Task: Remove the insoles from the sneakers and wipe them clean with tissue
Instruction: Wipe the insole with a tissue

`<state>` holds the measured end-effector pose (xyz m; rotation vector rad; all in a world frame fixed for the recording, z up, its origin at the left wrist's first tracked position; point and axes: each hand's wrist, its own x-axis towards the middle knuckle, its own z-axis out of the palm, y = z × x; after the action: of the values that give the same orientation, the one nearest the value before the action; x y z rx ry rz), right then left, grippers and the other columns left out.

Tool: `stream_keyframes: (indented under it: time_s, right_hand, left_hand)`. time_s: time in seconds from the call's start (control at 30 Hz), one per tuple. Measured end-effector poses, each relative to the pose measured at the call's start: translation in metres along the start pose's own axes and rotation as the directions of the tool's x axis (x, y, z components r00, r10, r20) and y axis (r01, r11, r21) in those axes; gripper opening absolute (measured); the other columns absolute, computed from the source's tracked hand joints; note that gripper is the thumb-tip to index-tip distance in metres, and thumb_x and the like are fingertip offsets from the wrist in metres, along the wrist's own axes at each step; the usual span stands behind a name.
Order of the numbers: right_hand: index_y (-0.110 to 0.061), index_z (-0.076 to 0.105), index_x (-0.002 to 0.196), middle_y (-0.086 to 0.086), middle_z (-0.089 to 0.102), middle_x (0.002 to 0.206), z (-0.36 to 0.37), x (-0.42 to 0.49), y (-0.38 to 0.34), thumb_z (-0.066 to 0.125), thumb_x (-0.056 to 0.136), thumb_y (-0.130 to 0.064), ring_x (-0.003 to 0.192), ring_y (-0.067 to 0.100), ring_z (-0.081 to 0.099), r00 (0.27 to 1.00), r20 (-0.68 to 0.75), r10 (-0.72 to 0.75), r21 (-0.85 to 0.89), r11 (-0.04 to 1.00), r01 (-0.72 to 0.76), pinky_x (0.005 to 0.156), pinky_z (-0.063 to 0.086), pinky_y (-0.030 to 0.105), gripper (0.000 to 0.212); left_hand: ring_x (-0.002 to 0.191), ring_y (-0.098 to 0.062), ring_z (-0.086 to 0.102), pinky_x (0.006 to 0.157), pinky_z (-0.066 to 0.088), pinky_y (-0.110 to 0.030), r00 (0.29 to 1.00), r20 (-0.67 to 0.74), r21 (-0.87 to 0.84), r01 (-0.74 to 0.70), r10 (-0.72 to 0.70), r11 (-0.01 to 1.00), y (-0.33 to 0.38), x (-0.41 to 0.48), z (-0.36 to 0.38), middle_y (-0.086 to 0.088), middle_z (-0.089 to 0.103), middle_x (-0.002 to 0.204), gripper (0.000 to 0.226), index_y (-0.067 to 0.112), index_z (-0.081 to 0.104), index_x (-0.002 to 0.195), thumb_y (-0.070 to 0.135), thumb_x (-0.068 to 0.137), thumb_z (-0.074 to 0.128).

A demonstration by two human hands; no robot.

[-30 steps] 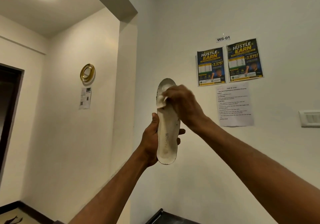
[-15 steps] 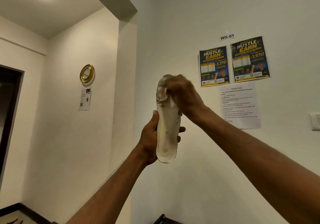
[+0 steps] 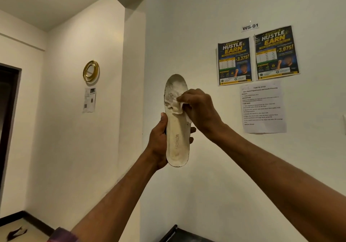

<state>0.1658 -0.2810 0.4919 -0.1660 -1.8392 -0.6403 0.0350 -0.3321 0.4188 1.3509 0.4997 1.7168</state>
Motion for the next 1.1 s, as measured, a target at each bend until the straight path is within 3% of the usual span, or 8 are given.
stream_keyframes:
  time_s: [0.13, 0.27, 0.37, 0.6, 0.73, 0.87, 0.97, 1.1]
  right_hand:
    - [-0.001, 0.074, 0.099, 0.015, 0.069, 0.101, 0.013, -0.005, -0.004, 0.078, 0.078, 0.002, 0.094, 0.030, 0.064, 0.984, 0.100, -0.146, 0.003, 0.989, 0.147, 0.070, 0.059, 0.042, 0.021]
    - [-0.004, 0.075, 0.101, 0.014, 0.070, 0.103, 0.013, 0.002, 0.004, 0.076, 0.080, 0.001, 0.094, 0.028, 0.064, 0.999, -0.035, 0.016, 0.060, 0.998, -0.014, 0.072, 0.058, 0.044, 0.021]
    - [-0.001, 0.075, 0.098, 0.014, 0.070, 0.098, 0.020, 0.001, -0.002, 0.078, 0.079, 0.002, 0.092, 0.029, 0.064, 0.980, 0.076, -0.181, 0.008, 0.983, 0.181, 0.069, 0.058, 0.042, 0.020]
    - [0.000, 0.075, 0.098, 0.015, 0.070, 0.098, 0.031, -0.011, 0.002, 0.077, 0.079, 0.004, 0.091, 0.030, 0.064, 0.979, 0.115, -0.169, 0.056, 0.985, 0.164, 0.069, 0.058, 0.042, 0.020]
    - [-0.002, 0.076, 0.098, 0.016, 0.071, 0.099, 0.030, -0.010, 0.017, 0.078, 0.077, 0.004, 0.090, 0.030, 0.066, 0.998, -0.026, 0.056, 0.091, 0.994, -0.053, 0.071, 0.059, 0.044, 0.022]
    - [-0.001, 0.074, 0.101, 0.014, 0.069, 0.098, 0.038, -0.018, 0.008, 0.077, 0.078, 0.004, 0.092, 0.030, 0.063, 0.982, 0.127, -0.140, 0.060, 0.989, 0.133, 0.070, 0.057, 0.042, 0.023]
    - [-0.003, 0.075, 0.103, 0.014, 0.070, 0.101, 0.034, -0.017, 0.022, 0.078, 0.079, 0.000, 0.093, 0.029, 0.063, 1.000, 0.001, 0.029, 0.071, 0.997, -0.029, 0.072, 0.057, 0.045, 0.024]
    - [-0.001, 0.075, 0.100, 0.014, 0.070, 0.097, 0.036, -0.026, 0.013, 0.078, 0.078, 0.004, 0.092, 0.031, 0.063, 0.972, 0.166, -0.168, 0.053, 0.985, 0.162, 0.069, 0.057, 0.043, 0.023]
  left_hand:
    - [0.098, -0.033, 0.072, 0.080, 0.058, -0.048, 1.000, 0.003, -0.052, -0.028, 0.028, 0.998, 0.000, 0.009, -0.002, -0.015, 0.070, 0.120, 0.054, 0.022, 0.059, 0.136, 0.057, 0.104, 0.032]
    - [0.095, -0.031, 0.074, 0.078, 0.058, -0.046, 1.000, 0.014, -0.042, -0.019, 0.020, 0.999, 0.003, 0.017, -0.004, -0.014, 0.071, 0.119, 0.058, 0.021, 0.056, 0.139, 0.058, 0.104, 0.029]
    - [0.097, -0.030, 0.073, 0.075, 0.061, -0.044, 0.997, 0.001, -0.073, -0.080, 0.080, 0.994, 0.002, 0.024, -0.006, -0.014, 0.072, 0.115, 0.053, 0.021, 0.061, 0.133, 0.054, 0.106, 0.029]
    - [0.094, -0.028, 0.073, 0.077, 0.060, -0.041, 0.996, -0.033, -0.102, -0.086, 0.083, 0.991, 0.000, 0.033, -0.013, -0.014, 0.073, 0.108, 0.053, 0.018, 0.067, 0.122, 0.052, 0.106, 0.030]
    - [0.094, -0.031, 0.072, 0.080, 0.059, -0.045, 0.999, -0.040, -0.082, -0.034, 0.031, 0.996, -0.006, 0.034, -0.017, -0.013, 0.072, 0.114, 0.055, 0.022, 0.064, 0.127, 0.057, 0.104, 0.030]
    - [0.097, -0.029, 0.073, 0.077, 0.060, -0.042, 0.997, -0.044, -0.115, -0.074, 0.069, 0.991, -0.012, 0.037, -0.018, -0.014, 0.072, 0.113, 0.054, 0.018, 0.063, 0.132, 0.052, 0.106, 0.030]
    - [0.096, -0.030, 0.073, 0.077, 0.060, -0.043, 0.998, -0.040, -0.102, -0.042, 0.038, 0.994, -0.012, 0.040, -0.015, -0.012, 0.073, 0.114, 0.054, 0.023, 0.063, 0.131, 0.056, 0.104, 0.029]
    - [0.099, -0.029, 0.071, 0.081, 0.059, -0.042, 0.995, -0.062, -0.127, -0.085, 0.078, 0.988, -0.015, 0.044, -0.016, -0.014, 0.073, 0.109, 0.053, 0.017, 0.065, 0.126, 0.051, 0.106, 0.030]
